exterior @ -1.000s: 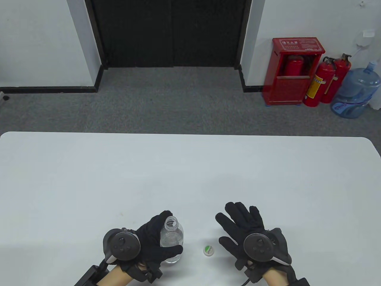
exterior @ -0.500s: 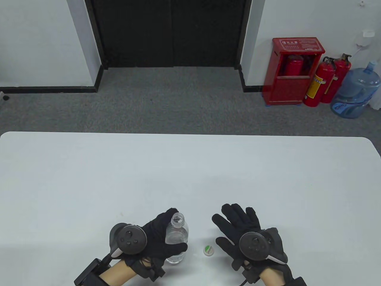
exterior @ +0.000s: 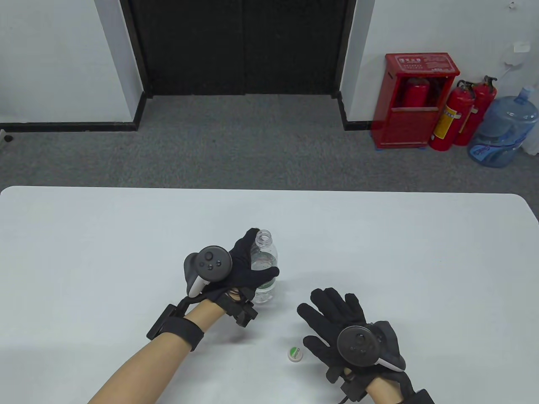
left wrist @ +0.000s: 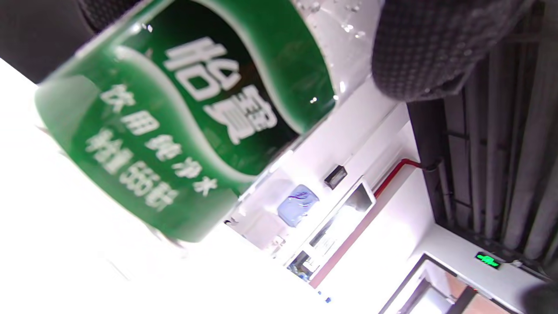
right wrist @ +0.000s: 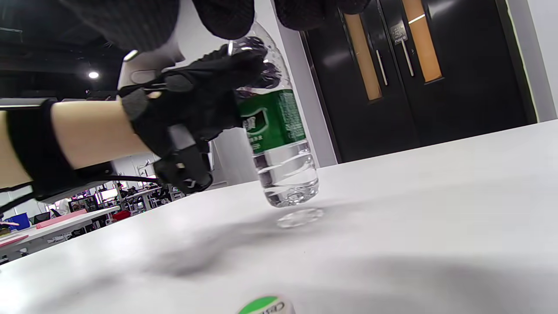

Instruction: Open mineral water bottle cap

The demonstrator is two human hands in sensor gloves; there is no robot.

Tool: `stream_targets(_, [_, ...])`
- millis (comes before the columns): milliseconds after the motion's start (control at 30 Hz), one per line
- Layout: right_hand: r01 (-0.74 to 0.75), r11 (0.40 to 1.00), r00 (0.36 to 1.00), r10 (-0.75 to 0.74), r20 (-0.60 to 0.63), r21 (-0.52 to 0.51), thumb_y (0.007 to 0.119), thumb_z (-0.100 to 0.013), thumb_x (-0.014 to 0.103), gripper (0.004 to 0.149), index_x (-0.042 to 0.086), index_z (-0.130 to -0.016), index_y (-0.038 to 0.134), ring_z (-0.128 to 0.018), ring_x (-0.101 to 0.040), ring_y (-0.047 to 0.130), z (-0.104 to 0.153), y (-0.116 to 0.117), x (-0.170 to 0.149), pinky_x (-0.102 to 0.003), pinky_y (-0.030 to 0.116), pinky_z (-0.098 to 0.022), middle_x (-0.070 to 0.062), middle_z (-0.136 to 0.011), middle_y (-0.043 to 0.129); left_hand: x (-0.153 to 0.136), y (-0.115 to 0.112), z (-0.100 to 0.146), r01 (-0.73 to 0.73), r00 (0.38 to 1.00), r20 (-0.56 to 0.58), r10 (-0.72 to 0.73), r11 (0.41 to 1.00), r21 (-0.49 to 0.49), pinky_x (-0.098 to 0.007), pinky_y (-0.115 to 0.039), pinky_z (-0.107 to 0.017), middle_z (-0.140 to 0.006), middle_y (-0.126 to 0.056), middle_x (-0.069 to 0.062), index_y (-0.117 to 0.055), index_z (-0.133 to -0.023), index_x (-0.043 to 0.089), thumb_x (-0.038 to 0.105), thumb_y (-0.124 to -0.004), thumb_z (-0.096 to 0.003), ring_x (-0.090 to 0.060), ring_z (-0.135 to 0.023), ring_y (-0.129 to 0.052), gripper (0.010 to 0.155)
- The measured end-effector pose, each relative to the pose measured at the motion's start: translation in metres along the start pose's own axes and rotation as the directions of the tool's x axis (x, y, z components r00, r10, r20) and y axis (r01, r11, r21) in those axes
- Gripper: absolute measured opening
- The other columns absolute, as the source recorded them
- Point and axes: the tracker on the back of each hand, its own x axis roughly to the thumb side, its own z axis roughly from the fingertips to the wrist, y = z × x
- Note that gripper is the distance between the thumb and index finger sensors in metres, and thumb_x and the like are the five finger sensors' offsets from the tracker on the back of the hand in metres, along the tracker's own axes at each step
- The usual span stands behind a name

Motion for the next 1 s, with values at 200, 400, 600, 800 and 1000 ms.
stream_targets(200, [0.003,1.000,1.000,-0.003,-0.008,0.021,0.068,-0.039,0.059,0.069,0.040,-0.103,0.050,-0.104,-0.039,0.037,-0.001,0.000,0.000,-0.067,0.027,-0.067,-0.007,-0.116,0.043,-0.023,-0.007,-0.003,0.008,0.999,-0.054,-0.008,1.000,0.000,-0.051,-0.074,-0.064,-0.102,-0.046,0.001,-0.022,-0.098,0.035,0.061,-0.088,-0.0336,-0.032,-0.087,-0.081,0.096])
stream_targets(400, [0.018,0.999,1.000,-0.017,-0.023,0.036,0.068,-0.039,0.059,0.069,0.041,-0.103,0.049,-0.104,-0.039,0.036,-0.001,0.001,-0.001,-0.067,0.026,-0.067,-0.007,-0.116,0.042,-0.027,-0.008,0.002,-0.062,0.992,-0.111,0.051,0.994,-0.095,-0.057,-0.064,-0.069,-0.105,-0.037,-0.001,-0.012,-0.097,0.038,0.064,-0.080,-0.0364,-0.032,-0.097,-0.070,0.095])
stream_targets(600, [0.023,0.999,1.000,-0.022,-0.017,0.022,0.068,-0.039,0.060,0.070,0.041,-0.103,0.047,-0.104,-0.039,0.036,0.001,0.000,0.003,-0.067,0.026,-0.067,-0.007,-0.116,0.042,-0.030,0.000,0.023,-0.119,0.983,-0.156,0.099,0.985,-0.122,-0.065,-0.047,-0.074,-0.108,-0.021,-0.004,-0.003,-0.096,0.037,0.067,-0.076,-0.0372,-0.039,-0.106,-0.048,0.098])
stream_targets(800, [0.018,1.000,1.000,-0.018,0.013,0.009,0.068,-0.039,0.060,0.070,0.041,-0.103,0.047,-0.104,-0.039,0.037,0.002,0.000,0.012,-0.067,0.027,-0.067,-0.007,-0.116,0.043,-0.029,0.022,0.058,-0.083,0.989,-0.133,0.066,0.988,-0.128,-0.066,-0.045,-0.074,-0.108,-0.022,-0.005,-0.007,-0.097,0.037,0.066,-0.075,-0.0378,-0.040,-0.106,-0.046,0.095])
stream_targets(1000, [0.012,1.000,1.000,-0.012,0.019,0.019,0.068,-0.039,0.060,0.070,0.041,-0.103,0.047,-0.104,-0.039,0.037,0.004,0.001,0.014,-0.067,0.027,-0.067,-0.007,-0.116,0.042,-0.018,0.039,0.093,0.078,0.995,-0.037,-0.087,0.976,-0.204,-0.069,-0.026,-0.073,-0.109,-0.025,-0.004,-0.020,-0.100,0.036,0.065,-0.075,-0.0385,-0.042,-0.108,-0.035,0.087])
